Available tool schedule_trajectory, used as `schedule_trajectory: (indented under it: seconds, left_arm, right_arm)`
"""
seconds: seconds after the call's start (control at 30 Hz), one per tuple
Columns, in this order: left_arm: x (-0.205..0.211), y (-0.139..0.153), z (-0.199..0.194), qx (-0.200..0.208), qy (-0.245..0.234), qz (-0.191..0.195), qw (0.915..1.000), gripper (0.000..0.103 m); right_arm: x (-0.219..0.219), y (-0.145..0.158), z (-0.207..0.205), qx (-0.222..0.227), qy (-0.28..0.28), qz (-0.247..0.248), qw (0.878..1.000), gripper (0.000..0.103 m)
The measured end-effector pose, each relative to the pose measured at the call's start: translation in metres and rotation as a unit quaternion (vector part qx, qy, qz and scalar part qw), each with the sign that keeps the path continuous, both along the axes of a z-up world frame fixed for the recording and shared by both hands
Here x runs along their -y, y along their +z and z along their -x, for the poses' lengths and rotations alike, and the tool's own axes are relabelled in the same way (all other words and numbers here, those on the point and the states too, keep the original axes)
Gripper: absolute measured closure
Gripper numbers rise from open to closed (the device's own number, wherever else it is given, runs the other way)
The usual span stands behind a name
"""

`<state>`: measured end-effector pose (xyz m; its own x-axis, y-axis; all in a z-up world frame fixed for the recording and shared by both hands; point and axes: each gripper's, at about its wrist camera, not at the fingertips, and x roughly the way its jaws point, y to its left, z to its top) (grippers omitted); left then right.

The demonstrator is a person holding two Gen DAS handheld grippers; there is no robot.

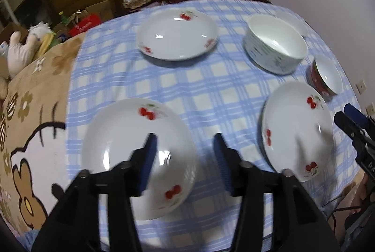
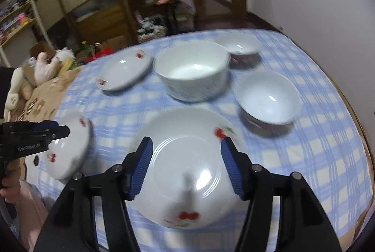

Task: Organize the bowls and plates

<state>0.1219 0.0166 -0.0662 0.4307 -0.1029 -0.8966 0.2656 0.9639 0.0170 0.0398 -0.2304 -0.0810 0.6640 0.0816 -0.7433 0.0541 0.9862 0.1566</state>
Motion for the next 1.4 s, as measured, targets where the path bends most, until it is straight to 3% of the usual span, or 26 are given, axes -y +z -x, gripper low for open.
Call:
schedule_trajectory:
  seconds: [0.07, 0.13, 0.3, 0.6, 1.03, 1.4]
  left_arm:
    - [-0.011, 0.004, 0.000, 0.005, 0.009, -0.005, 0.9999, 0.045]
    - [-0.024, 0.006, -0.003, 0.001, 0.021, -0.009, 0.9997, 0.033]
    - [-0.049, 0.006, -0.009, -0.006, 0.036, -0.003, 0.9993, 0.016]
    - [-0.084, -0.018, -0.025, -0.031, 0.058, -0.019, 0.9977, 0.014]
    - [-0.139, -0.048, -0.044, -0.094, 0.113, 0.045, 0.9882, 0.015]
    - [-0.157, -0.069, -0.055, -0.130, 0.127, 0.070, 0.9809, 0.015]
  right_arm:
    - [-0.014, 0.005, -0.005, 0.006, 0.014, -0.001, 1.000, 0.021]
    - [-0.031, 0.008, -0.010, 0.014, 0.029, 0.000, 0.999, 0.014]
    - [-0.066, 0.008, -0.024, 0.009, 0.065, -0.002, 0.998, 0.013]
    - [-0.110, -0.013, -0.048, -0.013, 0.101, -0.010, 0.995, 0.013]
    - [-0.148, -0.038, -0.072, -0.042, 0.134, -0.018, 0.990, 0.013]
    - [-0.173, -0.057, -0.087, -0.067, 0.151, -0.013, 0.986, 0.013]
